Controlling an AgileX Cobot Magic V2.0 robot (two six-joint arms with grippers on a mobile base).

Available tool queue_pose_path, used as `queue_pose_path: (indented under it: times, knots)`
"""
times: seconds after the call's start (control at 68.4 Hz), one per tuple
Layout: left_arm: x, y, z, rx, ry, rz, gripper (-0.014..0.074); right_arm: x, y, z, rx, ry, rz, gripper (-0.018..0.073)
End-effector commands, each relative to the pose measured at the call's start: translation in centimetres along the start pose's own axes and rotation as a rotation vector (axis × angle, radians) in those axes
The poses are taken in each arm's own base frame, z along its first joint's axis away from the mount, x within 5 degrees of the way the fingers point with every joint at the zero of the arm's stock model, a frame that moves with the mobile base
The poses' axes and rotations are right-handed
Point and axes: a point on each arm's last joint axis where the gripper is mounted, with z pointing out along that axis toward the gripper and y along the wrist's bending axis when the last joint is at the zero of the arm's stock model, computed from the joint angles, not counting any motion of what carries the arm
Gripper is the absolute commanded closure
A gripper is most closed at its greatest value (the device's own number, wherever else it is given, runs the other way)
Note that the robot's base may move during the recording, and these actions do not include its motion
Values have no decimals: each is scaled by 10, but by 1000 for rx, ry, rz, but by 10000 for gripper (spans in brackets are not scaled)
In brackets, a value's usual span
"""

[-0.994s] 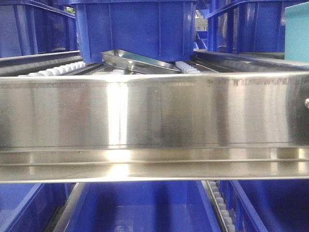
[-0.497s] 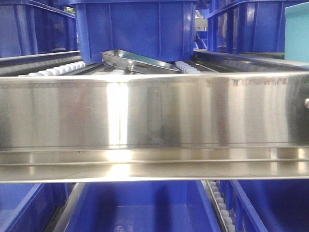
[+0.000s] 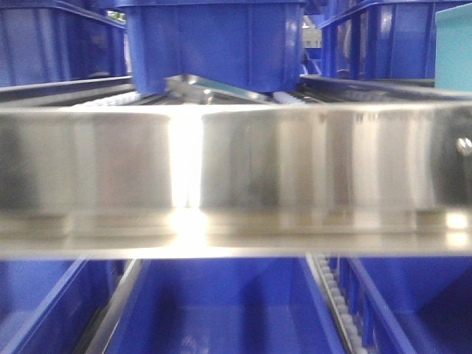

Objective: Move two blue bins to right shelf middle
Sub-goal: 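Lift the light-blue bin off the shelf with both grippers, then back the base away from the shelf holding the bin in both grippers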

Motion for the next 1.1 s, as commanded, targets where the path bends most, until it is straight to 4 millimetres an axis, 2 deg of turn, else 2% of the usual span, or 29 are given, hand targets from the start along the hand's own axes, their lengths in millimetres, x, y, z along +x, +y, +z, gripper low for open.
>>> queue_pose_path:
  times: [0.0, 1.082]
  knots:
    - [-5, -1, -9, 15, -60, 6, 707, -8, 1, -10, -8, -79, -18, 711]
    - [-5, -1, -9, 15, -60, 6, 707, -12, 2, -10, -12, -121, -18, 711]
